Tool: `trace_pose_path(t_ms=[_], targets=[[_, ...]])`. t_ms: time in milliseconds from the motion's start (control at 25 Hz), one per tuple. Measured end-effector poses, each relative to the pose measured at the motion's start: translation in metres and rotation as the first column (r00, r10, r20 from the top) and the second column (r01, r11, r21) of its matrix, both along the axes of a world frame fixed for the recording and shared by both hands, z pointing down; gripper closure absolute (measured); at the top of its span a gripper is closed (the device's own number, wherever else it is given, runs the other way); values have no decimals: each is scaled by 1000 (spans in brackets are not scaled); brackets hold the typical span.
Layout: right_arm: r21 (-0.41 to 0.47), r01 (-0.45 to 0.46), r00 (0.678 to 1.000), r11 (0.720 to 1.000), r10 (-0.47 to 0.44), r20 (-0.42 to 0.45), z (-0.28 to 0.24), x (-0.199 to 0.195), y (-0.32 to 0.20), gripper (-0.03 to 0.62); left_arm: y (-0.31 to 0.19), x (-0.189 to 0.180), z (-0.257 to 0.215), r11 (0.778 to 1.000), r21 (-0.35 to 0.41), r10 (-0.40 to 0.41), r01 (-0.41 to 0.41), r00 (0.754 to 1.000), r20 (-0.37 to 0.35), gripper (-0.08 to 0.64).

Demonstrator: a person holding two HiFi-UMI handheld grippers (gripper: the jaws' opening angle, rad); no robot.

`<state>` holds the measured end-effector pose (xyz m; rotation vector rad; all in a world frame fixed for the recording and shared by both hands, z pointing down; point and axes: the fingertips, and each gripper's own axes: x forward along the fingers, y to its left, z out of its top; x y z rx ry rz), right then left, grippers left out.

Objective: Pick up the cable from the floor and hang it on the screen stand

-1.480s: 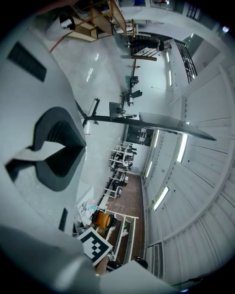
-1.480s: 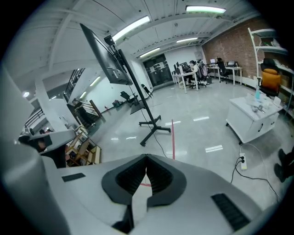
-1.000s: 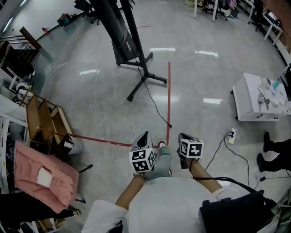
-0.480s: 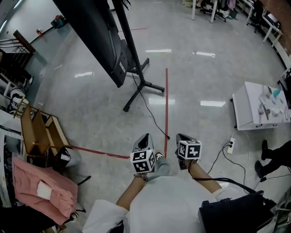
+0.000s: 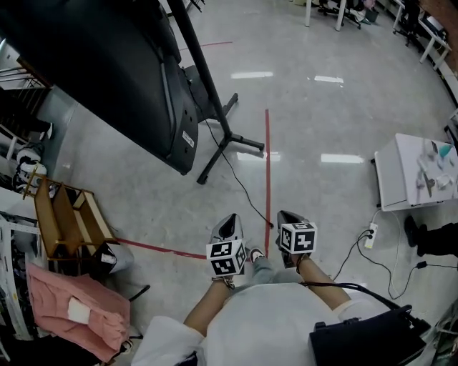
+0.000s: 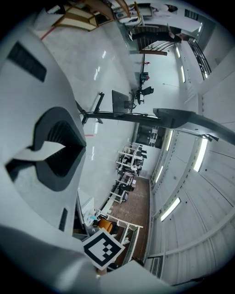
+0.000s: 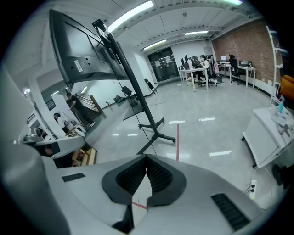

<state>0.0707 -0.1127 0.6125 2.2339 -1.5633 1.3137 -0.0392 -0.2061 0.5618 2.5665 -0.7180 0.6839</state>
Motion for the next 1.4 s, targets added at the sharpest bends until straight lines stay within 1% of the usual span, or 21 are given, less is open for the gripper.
trace_pose_path(t_ms=[80, 200, 280, 400, 520, 680, 880, 960, 1120, 1240, 1320, 1400], targets=[[-12, -7, 1000, 1000, 8, 5, 11, 10, 1, 575, -3, 8, 11, 1000, -11, 3, -3, 1000, 15, 557], [-45, -26, 999, 999, 27, 29, 29, 17, 12, 575, -2, 8, 22, 1000, -30, -6, 7, 999, 35, 557], [-75, -25, 999, 997, 29, 44, 50, 27, 11, 575, -9, 12, 37, 999, -40, -17, 19, 998, 56, 557], [-122, -4, 998, 993, 13, 68, 97, 41, 6, 575, -22, 18, 74, 998, -53, -37, 42, 994, 104, 557], [-136, 39, 998, 990, -31, 61, 144, 42, 7, 574, -24, 16, 118, 997, -62, -32, 41, 989, 142, 557], [-185, 126, 991, 975, -113, 77, 231, 36, 13, 572, -16, 14, 204, 997, -76, 6, 10, 979, 202, 557], [-253, 228, 971, 940, -201, 128, 364, 34, 18, 567, -8, 28, 327, 992, -127, 43, -12, 967, 250, 557], [-264, 267, 961, 927, -236, 142, 419, 36, 14, 545, -7, 41, 375, 989, -148, 62, -27, 971, 233, 557], [-269, 308, 946, 913, -264, 187, 515, 29, 10, 514, -8, 57, 467, 982, -170, 120, -88, 974, 190, 557], [-277, 365, 926, 889, -316, 207, 577, 24, 11, 499, -9, 65, 530, 975, -192, 145, -111, 973, 177, 557], [-286, 401, 911, 870, -346, 223, 616, 20, 14, 490, -7, 72, 564, 967, -207, 186, -149, 968, 169, 557], [-304, 428, 899, 851, -365, 241, 653, 14, 17, 482, -4, 79, 590, 954, -215, 247, -210, 955, 164, 557]])
